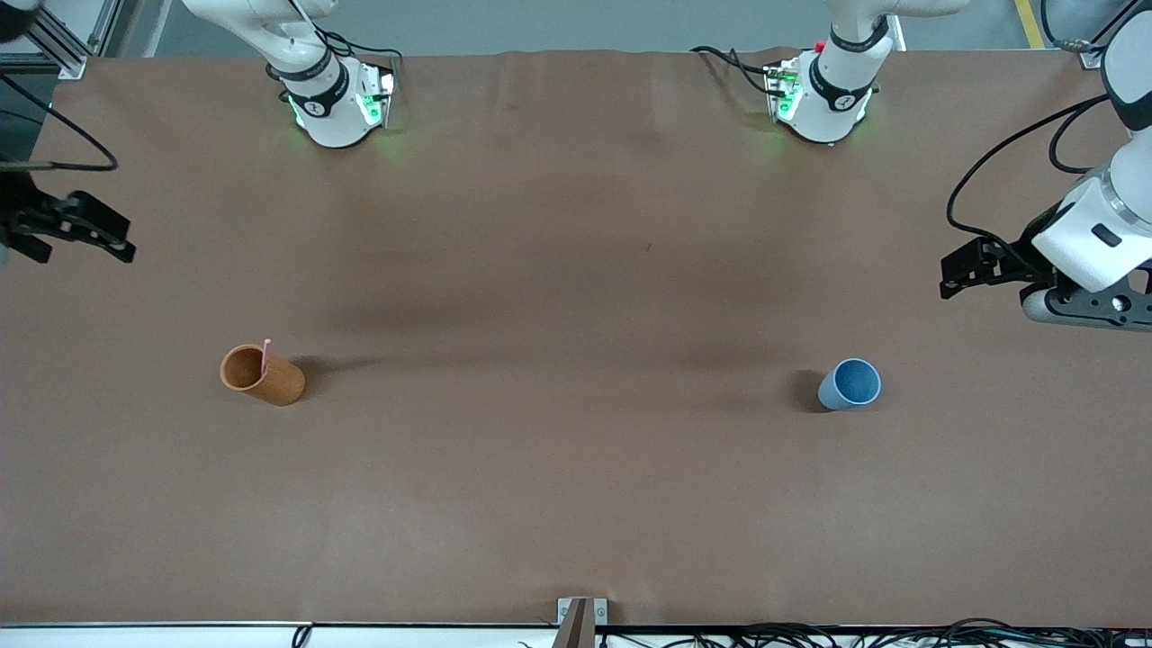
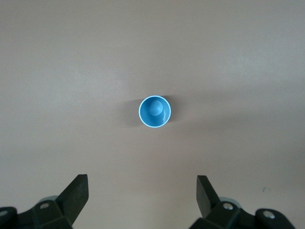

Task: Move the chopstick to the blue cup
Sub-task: 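Move the right gripper toward the wooden cup while the left gripper reaches the blue cup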

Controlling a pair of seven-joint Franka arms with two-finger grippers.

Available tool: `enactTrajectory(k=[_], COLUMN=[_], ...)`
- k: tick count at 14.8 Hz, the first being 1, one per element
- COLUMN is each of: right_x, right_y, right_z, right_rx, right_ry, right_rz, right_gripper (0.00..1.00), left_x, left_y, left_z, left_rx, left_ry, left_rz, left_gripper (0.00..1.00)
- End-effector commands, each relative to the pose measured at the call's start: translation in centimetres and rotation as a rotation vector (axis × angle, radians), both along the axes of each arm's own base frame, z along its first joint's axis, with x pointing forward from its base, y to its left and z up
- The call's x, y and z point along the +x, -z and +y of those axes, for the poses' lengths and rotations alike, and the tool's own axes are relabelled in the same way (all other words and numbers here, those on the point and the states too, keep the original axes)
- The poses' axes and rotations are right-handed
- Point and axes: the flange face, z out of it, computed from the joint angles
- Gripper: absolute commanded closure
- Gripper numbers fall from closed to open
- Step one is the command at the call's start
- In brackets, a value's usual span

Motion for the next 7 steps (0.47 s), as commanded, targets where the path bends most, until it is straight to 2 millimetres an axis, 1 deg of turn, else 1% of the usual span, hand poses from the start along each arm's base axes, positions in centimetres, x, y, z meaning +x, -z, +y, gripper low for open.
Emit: enactTrajectory(k=[1, 2, 3, 4, 5, 7], right_x=[-0.3, -0.1, 0.5, 1.3, 1.9, 2.8], right_y=[2.5, 3.7, 5.4, 7.1, 9.0, 11.9], right_z=[2.4, 3.0, 3.1, 3.2, 3.4, 4.0], right_rx=[-0.031, -0.046, -0.055, -0.054, -0.051, -0.053], right_ry=[0.051, 0.064, 0.078, 0.088, 0.117, 0.184], right_rz=[-0.011, -0.011, -0.016, -0.028, -0.03, -0.011], right_gripper=[0.06, 0.09, 0.1, 0.1, 0.1, 0.1], left_x=[0.0, 0.1, 0.2, 0.9, 2.3, 5.1], left_y=[-0.1, 0.2, 0.7, 2.7, 5.4, 11.5], left_z=[0.2, 0.6, 0.3, 0.2, 0.4, 1.2], left_rx=[0.001, -0.013, -0.062, -0.071, -0.067, -0.053], left_ry=[0.027, 0.043, 0.052, 0.055, 0.05, 0.032], left_rz=[0.002, 0.006, 0.018, 0.044, 0.054, 0.067], left_gripper=[0.0, 0.0, 0.0, 0.0, 0.0, 0.0])
